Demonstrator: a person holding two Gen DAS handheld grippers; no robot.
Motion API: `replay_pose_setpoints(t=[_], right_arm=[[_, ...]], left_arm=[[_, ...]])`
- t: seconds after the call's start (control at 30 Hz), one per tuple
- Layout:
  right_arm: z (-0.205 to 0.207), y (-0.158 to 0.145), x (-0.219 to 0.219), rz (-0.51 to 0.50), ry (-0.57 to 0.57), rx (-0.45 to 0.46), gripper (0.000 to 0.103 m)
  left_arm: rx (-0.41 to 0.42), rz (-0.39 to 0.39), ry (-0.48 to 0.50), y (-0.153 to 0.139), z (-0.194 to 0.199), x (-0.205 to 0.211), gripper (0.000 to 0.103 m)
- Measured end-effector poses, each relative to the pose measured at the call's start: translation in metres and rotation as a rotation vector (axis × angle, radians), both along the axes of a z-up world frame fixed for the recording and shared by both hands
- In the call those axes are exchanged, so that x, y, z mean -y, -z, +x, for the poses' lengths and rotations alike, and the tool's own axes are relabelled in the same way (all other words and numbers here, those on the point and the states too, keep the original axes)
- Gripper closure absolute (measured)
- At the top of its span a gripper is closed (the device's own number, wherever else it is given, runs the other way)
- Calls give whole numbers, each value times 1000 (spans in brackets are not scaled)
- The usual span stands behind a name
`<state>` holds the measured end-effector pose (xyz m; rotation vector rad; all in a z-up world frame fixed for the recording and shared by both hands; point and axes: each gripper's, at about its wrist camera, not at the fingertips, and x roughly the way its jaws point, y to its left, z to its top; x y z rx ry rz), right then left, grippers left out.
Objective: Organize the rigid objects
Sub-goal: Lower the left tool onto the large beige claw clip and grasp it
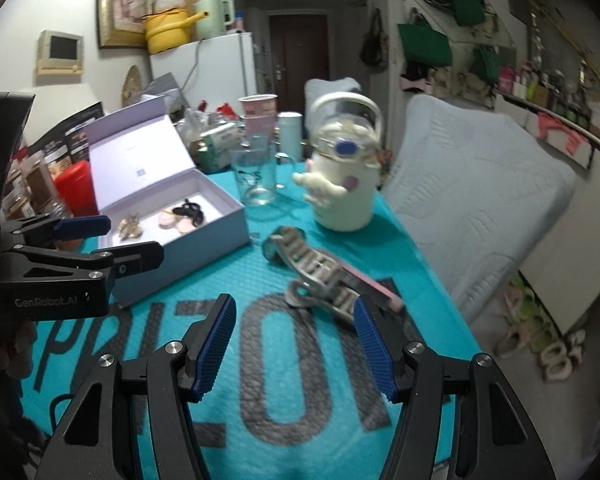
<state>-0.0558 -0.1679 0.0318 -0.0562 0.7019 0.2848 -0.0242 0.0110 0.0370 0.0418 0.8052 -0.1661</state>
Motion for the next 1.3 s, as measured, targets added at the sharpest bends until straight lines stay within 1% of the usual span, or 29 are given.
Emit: replay_pose_setpoints(t=[0.23, 0.3, 0.47, 0.57, 0.77, 0.93, 1.13, 1.23, 1.3], right_arm=[[7, 17, 30, 17, 52, -48, 41], [10, 21, 37, 19, 59, -59, 41], [19, 32, 54, 28, 75, -75, 41], [27, 39, 63, 34, 81, -91, 41], [44, 52, 78, 31, 92, -113, 41], [55, 62, 85, 35, 91, -137, 41], [67, 70, 92, 52, 89, -152, 41], [73, 73, 95, 59, 92, -162, 41], [75, 75, 96, 57, 93, -161, 41]], left_arm=[[-24, -39, 79, 15, 14, 28, 15], [-28, -54, 90, 20, 19, 34, 15], [-72, -93, 113, 35, 37, 47, 15], [-83, -93, 118, 41, 47, 56, 15], [-104, -65, 136, 53, 66, 77, 15], [-135, -46, 144, 69, 84, 91, 15], [-187, -81, 167, 84, 103, 98, 15], [-189, -98, 160, 89, 107, 98, 15], [-177, -109, 157, 89, 108, 96, 20]])
